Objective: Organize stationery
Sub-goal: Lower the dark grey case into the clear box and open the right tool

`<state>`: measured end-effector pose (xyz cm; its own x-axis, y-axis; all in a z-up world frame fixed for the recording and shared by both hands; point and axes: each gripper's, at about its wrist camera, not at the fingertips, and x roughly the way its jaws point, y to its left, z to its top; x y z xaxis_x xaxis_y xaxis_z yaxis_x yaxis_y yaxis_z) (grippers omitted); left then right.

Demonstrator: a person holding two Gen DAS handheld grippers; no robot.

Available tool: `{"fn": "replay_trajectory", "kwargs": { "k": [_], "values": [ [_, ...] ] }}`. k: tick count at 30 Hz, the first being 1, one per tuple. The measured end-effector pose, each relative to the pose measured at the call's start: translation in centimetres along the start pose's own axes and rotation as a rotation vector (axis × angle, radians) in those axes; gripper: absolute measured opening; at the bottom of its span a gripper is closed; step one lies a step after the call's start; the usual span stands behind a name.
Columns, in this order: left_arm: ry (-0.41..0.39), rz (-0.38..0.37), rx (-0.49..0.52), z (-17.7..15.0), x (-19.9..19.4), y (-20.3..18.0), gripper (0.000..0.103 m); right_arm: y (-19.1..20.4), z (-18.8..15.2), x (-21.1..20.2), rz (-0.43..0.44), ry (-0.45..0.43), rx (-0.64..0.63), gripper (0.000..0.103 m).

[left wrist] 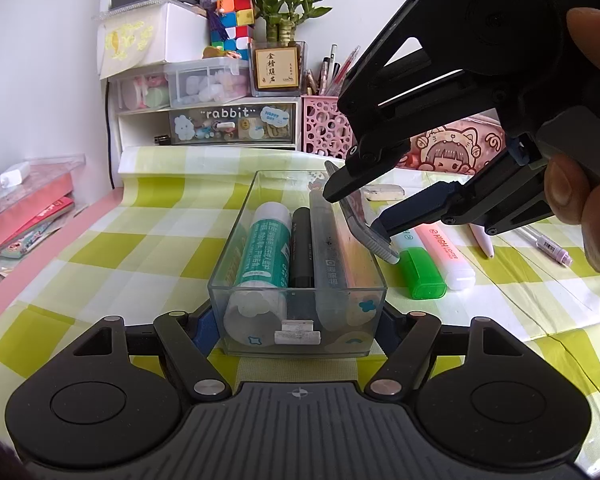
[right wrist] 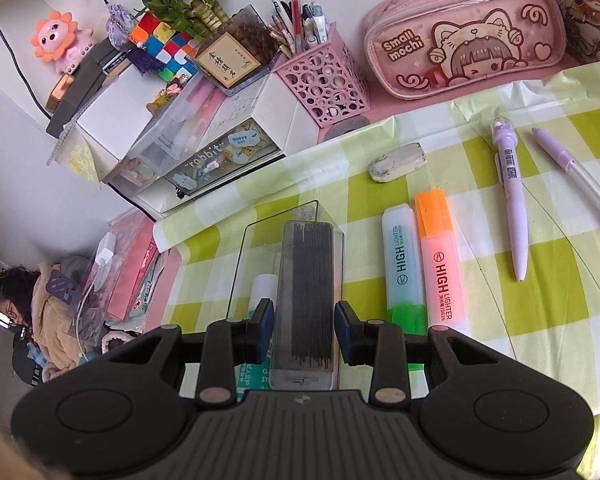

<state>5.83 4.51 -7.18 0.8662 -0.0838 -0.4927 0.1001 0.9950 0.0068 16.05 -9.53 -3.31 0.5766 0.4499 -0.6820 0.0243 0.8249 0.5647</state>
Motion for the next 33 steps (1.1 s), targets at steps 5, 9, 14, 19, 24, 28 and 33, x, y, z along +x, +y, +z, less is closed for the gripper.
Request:
{"fn": "replay_trajectory", "kwargs": {
  "k": [5, 9, 14, 19, 24, 28, 33],
  "values": [
    [0.001, -0.003, -0.002, 0.0, 0.0, 0.1, 0.072, 0.6, -0.1, 0.1, -0.001, -0.006, -0.03, 0.028],
    [0.001, -0.004, -0.003, 0.1, 0.0, 0.1, 0.072, 0.9, -0.2, 0.1, -0.009, -0.004, -0.041, 0.029],
    [0.002, -0.006, -0.008, 0.1, 0.1, 0.2, 0.072, 0.8, -0.3, 0.4, -0.013, 0.006, -0.039, 0.029],
    [0.002, -0.005, -0.007, 0.1, 0.1, 0.2, 0.072, 1.9, -0.5, 0.2, -0.037, -0.007, -0.096, 0.025],
    [0.003, -0.005, -0.008, 0.0, 0.1, 0.2, 0.072, 1.8, -0.5, 0.3, -0.065, -0.01, -0.118, 0.004],
    [0.003, -0.007, -0.011, 0.0, 0.1, 0.2, 0.072, 2.0, -0.6, 0.0, -0.071, -0.027, -0.137, 0.003],
    [0.004, -0.005, -0.007, 0.0, 0.1, 0.2, 0.072, 3.1, -0.8, -0.4, -0.121, -0.054, -0.177, 0.003]
  ]
}}
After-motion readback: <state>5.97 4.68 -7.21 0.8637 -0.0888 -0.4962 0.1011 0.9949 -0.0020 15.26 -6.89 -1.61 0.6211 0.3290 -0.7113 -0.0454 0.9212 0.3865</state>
